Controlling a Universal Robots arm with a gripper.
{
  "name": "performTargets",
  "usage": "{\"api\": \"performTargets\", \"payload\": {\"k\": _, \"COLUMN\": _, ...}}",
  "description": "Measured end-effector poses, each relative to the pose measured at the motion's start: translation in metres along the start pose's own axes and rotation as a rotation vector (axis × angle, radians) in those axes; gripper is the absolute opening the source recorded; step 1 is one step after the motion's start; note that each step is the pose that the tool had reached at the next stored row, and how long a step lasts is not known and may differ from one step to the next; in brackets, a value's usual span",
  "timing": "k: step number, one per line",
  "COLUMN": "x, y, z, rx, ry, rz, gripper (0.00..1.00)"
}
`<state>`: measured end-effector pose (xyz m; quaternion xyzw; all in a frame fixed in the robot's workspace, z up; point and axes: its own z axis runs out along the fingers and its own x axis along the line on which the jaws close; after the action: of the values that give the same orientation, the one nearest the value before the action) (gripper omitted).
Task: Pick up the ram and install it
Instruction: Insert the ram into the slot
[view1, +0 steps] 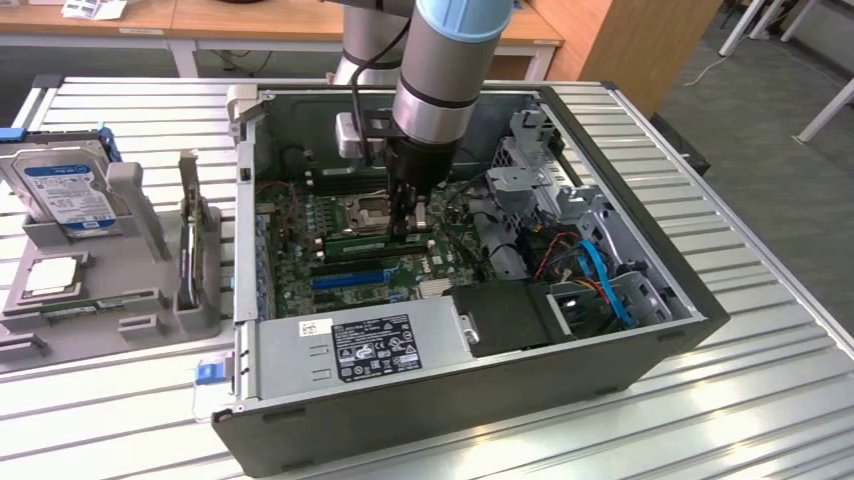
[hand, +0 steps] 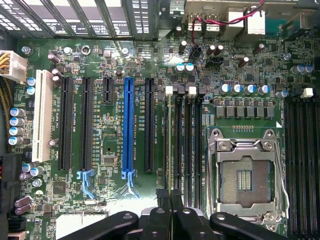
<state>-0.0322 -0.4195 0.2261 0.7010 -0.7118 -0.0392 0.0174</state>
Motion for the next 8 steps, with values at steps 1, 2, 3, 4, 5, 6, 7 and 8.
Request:
{"api": "performTargets", "payload": {"k": 1, "x": 0.0, "y": 0.0, "z": 0.0, "rx": 0.0001, "ry": 0.0, "rz": 0.0, "gripper": 0.11}}
{"api": "performTargets", "payload": {"k": 2, "x": 0.0, "y": -0.0002, "z": 0.0, "rx": -0.0004, "ry": 0.0, "rz": 0.0, "gripper": 0.11}}
{"api": "performTargets", "payload": {"k": 3, "x": 0.0, "y": -0.0006, "z": 0.0, "rx": -0.0017, "ry": 0.0, "rz": 0.0, "gripper": 0.11}}
{"api": "performTargets", "payload": {"k": 4, "x": 0.0, "y": -0.001, "z": -0.0001, "rx": -0.0035, "ry": 0.0, "rz": 0.0, "gripper": 0.11}}
{"api": "performTargets", "payload": {"k": 5, "x": 0.0, "y": -0.0014, "z": -0.0002, "rx": -0.0056, "ry": 0.0, "rz": 0.0, "gripper": 0.11}}
{"api": "performTargets", "payload": {"k": 6, "x": 0.0, "y": -0.0018, "z": -0.0002, "rx": -0.0075, "ry": 0.0001, "rz": 0.0, "gripper": 0.11}}
{"api": "performTargets", "payload": {"k": 7, "x": 0.0, "y": -0.0022, "z": -0.0003, "rx": -0.009, "ry": 0.0001, "rz": 0.0, "gripper": 0.11}}
{"api": "performTargets", "payload": {"k": 8, "x": 0.0, "y": -0.0023, "z": -0.0003, "rx": -0.0094, "ry": 0.0001, "rz": 0.0, "gripper": 0.11}}
